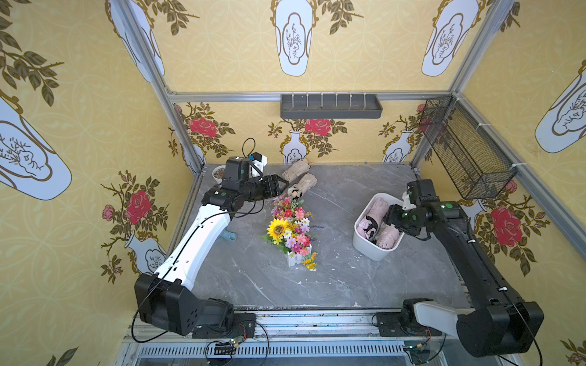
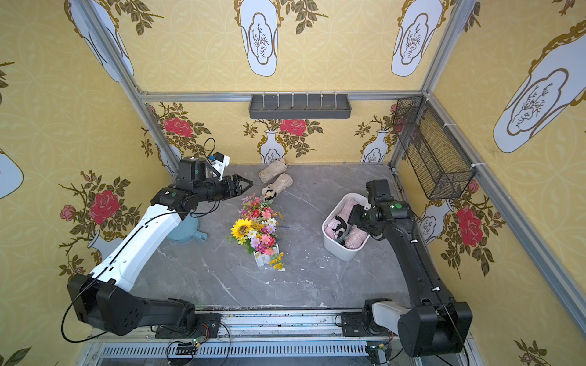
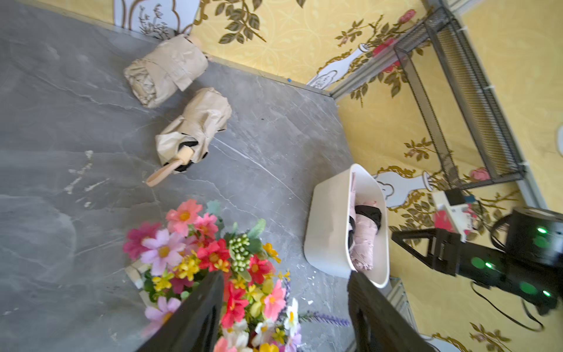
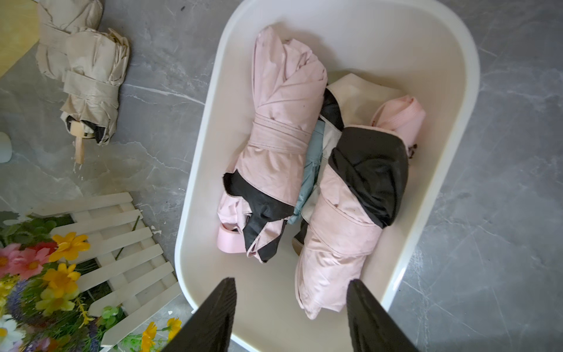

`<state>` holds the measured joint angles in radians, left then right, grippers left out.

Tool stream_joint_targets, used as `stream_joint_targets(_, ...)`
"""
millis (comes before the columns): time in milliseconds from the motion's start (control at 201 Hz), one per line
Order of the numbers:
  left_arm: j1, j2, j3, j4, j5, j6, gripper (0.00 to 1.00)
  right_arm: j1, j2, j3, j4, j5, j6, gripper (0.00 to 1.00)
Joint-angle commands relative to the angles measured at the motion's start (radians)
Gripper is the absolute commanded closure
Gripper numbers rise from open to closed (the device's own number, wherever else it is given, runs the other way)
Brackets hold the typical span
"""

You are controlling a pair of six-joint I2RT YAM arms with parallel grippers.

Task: Put the umbrella into the storage box
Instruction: Place the umbrella in the storage box.

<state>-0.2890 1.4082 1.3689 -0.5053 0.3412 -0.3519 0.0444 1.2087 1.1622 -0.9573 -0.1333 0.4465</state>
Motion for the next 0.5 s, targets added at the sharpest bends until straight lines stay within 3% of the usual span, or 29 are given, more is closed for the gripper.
stream_joint_targets(0,0.001,0.075,0.071,-0.071,-0.138,0.099,0.29,0.001,0.01,-0.005,0.053,-0.048,-0.041,0.34)
stream_joint_targets(259,0.001,0.354,0.353,-0.194,-0.265,0.27,0.22,0.002,0.042,-0.001,0.105,-0.105,-0.075,0.28)
stream_joint_targets(493,0.001,0.586,0.592,-0.237,-0.245,0.439,0.17,0.001,0.088,0.018,0.129,-0.144,-0.095,0.24)
